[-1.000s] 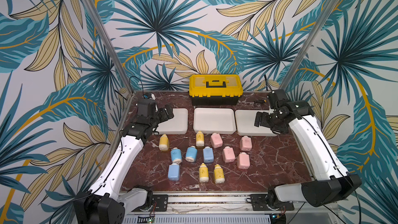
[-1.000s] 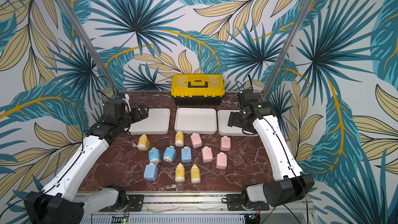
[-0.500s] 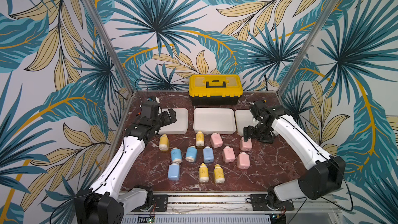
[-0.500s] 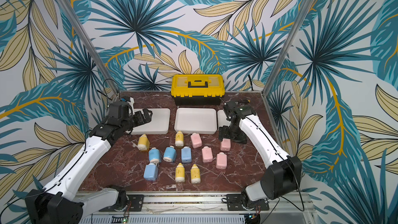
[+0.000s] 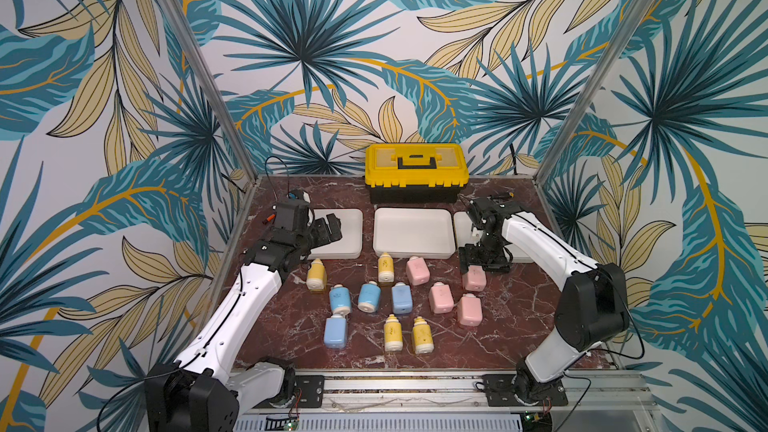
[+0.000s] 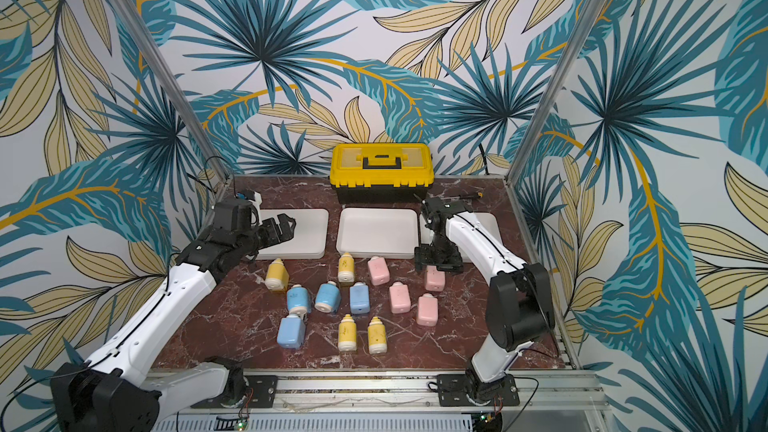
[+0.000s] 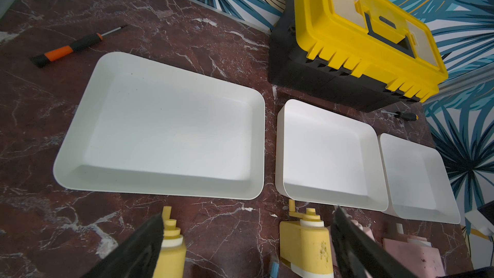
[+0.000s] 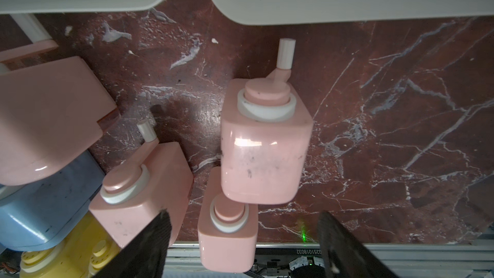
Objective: Place the pencil sharpeners by color into the storage box
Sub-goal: Pick up the pencil sharpener from the center of the board.
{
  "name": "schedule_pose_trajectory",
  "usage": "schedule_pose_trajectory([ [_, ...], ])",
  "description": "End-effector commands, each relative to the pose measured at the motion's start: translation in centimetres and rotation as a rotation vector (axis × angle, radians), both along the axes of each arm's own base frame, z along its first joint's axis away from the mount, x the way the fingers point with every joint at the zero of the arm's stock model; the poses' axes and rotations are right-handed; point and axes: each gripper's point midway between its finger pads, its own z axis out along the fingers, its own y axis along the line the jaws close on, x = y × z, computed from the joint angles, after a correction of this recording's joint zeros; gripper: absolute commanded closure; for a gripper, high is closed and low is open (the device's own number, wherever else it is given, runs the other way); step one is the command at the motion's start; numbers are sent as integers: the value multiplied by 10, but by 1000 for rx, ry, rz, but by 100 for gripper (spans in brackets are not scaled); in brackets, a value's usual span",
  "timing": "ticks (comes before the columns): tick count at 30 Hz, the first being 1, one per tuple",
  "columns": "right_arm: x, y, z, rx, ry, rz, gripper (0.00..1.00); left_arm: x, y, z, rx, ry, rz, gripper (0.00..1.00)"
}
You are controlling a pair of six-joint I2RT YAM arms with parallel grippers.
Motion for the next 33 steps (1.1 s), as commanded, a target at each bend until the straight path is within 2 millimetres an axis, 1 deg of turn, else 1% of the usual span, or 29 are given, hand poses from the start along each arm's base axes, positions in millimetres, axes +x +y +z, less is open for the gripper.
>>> schedule_pose_trajectory([
  [1, 0, -2, -7, 22, 26, 9, 14, -3, 0, -4, 10, 14, -3, 1],
  [5, 0, -6, -14, 32, 55, -1, 16, -2, 0, -4, 13, 13, 0, 0],
  [13, 2, -3, -29, 57, 92, -4, 21, 2, -2, -10, 20, 31, -2, 1],
  [18, 2, -3, -38, 60, 115, -11, 26, 2, -3, -11, 24, 35, -2, 1],
  [24, -5, -3, -51, 67, 144, -27, 31, 3, -2, -12, 34, 36, -2, 1],
  [33, -5, -3, -62, 70, 147, -51, 40, 3, -3, -13, 35, 37, -5, 1],
])
